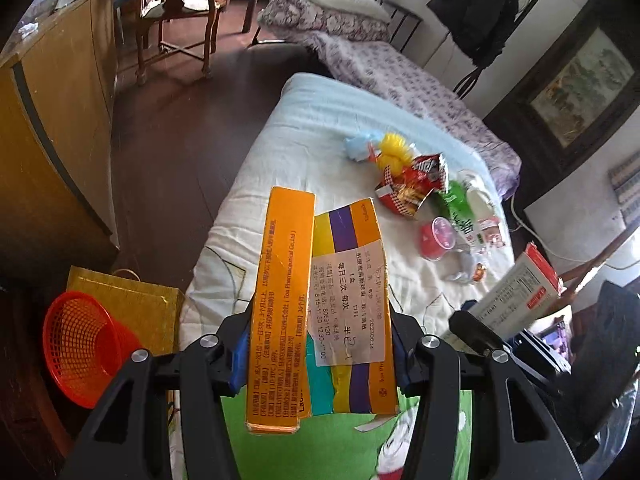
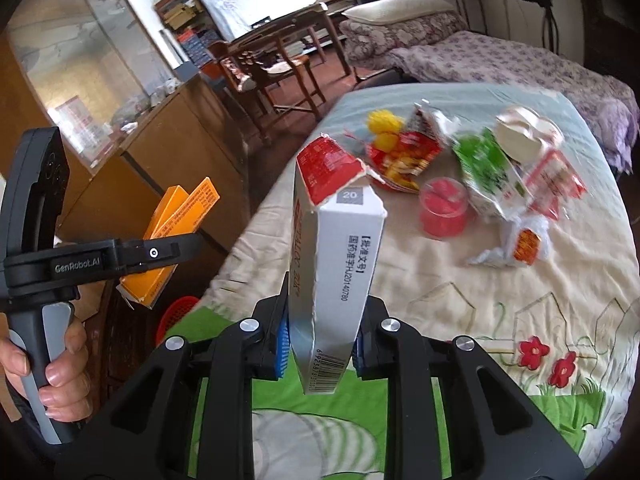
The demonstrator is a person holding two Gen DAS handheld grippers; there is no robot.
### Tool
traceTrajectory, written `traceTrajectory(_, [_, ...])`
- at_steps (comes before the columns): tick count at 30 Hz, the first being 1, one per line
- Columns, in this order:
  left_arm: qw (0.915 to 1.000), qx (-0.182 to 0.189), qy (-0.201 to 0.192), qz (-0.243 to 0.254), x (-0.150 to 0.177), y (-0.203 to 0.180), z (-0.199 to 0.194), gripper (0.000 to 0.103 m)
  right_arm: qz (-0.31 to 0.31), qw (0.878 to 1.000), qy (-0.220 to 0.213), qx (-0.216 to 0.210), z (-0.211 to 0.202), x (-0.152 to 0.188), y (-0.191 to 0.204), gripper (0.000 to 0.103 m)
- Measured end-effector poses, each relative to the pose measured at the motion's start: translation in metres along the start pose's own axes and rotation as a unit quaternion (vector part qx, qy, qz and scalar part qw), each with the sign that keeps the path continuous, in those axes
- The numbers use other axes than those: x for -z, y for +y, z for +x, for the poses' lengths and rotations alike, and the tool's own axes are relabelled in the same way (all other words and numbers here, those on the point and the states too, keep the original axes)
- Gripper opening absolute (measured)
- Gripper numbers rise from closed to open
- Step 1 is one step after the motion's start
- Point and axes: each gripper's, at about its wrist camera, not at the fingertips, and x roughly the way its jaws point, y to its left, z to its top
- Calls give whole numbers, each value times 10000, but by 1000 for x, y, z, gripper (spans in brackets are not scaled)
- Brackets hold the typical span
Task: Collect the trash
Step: 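Carry both boxes toward the red mesh basket beside the bed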
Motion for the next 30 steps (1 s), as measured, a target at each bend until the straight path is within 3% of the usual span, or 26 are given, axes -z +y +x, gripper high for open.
traceTrajectory(6, [9993, 68, -325, -158, 7, 27, -36, 53, -478, 9986, 10, -232, -2, -11, 49, 25])
traceTrajectory(13, [9966, 10, -674, -464, 16, 74, -74, 53, -1034, 9923, 331, -601, 13, -16, 114, 25])
traceTrajectory(16, [9958, -120, -661, -628, 18, 97, -69, 53, -1317, 9896, 526, -227, 29, -18, 138, 25])
traceTrajectory(22, [9971, -52, -91, -756, 22, 111, -9, 53, -1128, 9906, 751, 200, 44, -12, 116, 25])
traceTrajectory(28, [9969, -97, -73, -775, 21, 118, -5, 53, -1280, 9882, 819, 217, 48, -24, 104, 30])
traceTrajectory(29, [9966, -133, -103, -802, 20, 122, -8, 53, -1350, 9871, 831, 218, 49, -26, 103, 34])
traceTrajectory(30, [9963, -187, -128, -826, 20, 124, -9, 53, -1462, 9850, 873, 263, 51, -27, 105, 44])
